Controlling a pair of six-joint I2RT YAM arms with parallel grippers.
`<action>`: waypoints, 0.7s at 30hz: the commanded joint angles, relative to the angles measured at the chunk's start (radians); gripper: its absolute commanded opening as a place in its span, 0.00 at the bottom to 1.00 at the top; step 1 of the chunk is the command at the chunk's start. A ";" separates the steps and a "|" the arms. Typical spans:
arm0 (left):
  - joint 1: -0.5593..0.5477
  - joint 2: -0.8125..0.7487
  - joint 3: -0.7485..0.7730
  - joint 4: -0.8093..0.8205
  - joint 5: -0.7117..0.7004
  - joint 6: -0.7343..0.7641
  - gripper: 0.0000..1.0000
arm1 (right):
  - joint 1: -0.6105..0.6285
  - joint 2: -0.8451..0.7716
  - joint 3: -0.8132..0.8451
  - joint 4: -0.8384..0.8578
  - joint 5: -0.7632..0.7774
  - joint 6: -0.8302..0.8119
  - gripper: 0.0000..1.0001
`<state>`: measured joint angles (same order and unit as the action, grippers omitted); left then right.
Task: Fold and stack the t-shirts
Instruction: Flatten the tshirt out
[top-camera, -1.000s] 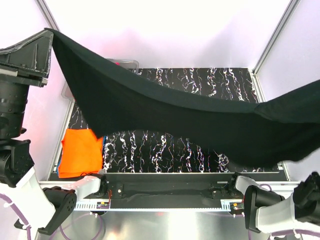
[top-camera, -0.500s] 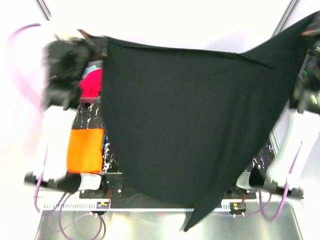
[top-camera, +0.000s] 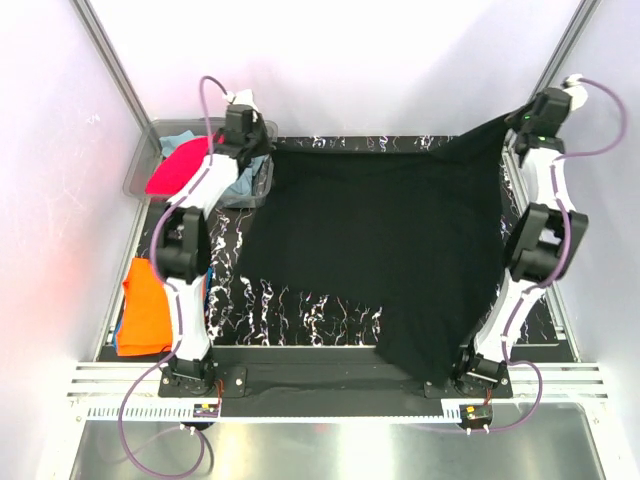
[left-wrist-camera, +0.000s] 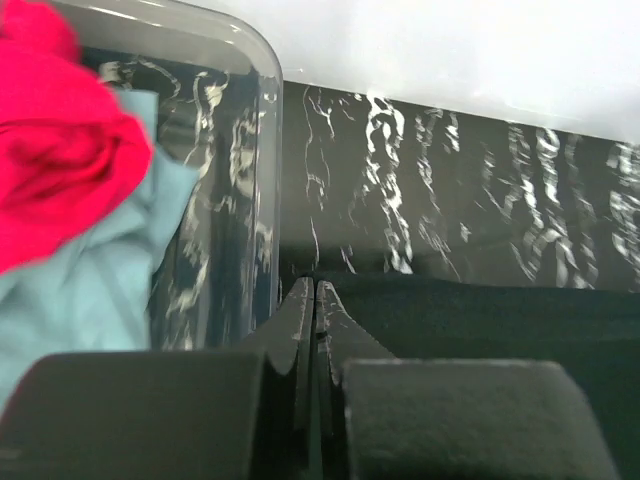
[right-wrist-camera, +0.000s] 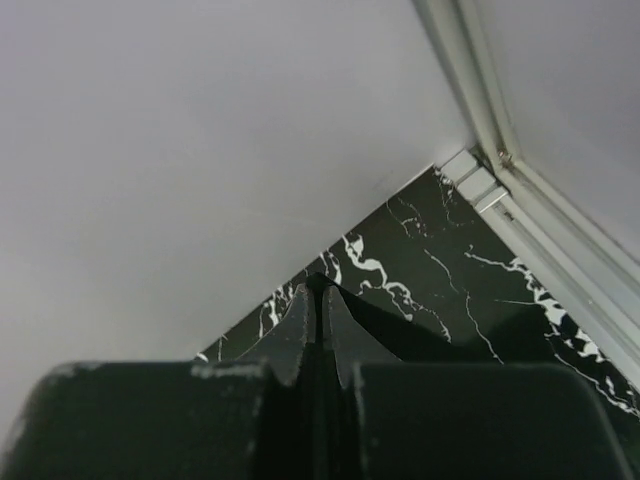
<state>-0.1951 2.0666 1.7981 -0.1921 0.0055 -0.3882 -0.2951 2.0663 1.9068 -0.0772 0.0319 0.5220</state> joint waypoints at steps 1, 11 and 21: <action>0.008 0.065 0.162 0.121 -0.024 0.011 0.00 | 0.030 0.026 0.121 0.132 -0.018 -0.065 0.00; 0.011 0.208 0.253 0.131 -0.033 -0.001 0.00 | 0.043 0.066 0.089 0.108 -0.001 -0.083 0.00; 0.022 0.256 0.303 0.125 -0.015 -0.038 0.00 | 0.037 -0.127 -0.170 0.105 0.112 -0.131 0.00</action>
<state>-0.1814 2.3104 2.0491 -0.1234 -0.0002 -0.4126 -0.2497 2.0411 1.7676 -0.0261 0.0746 0.4301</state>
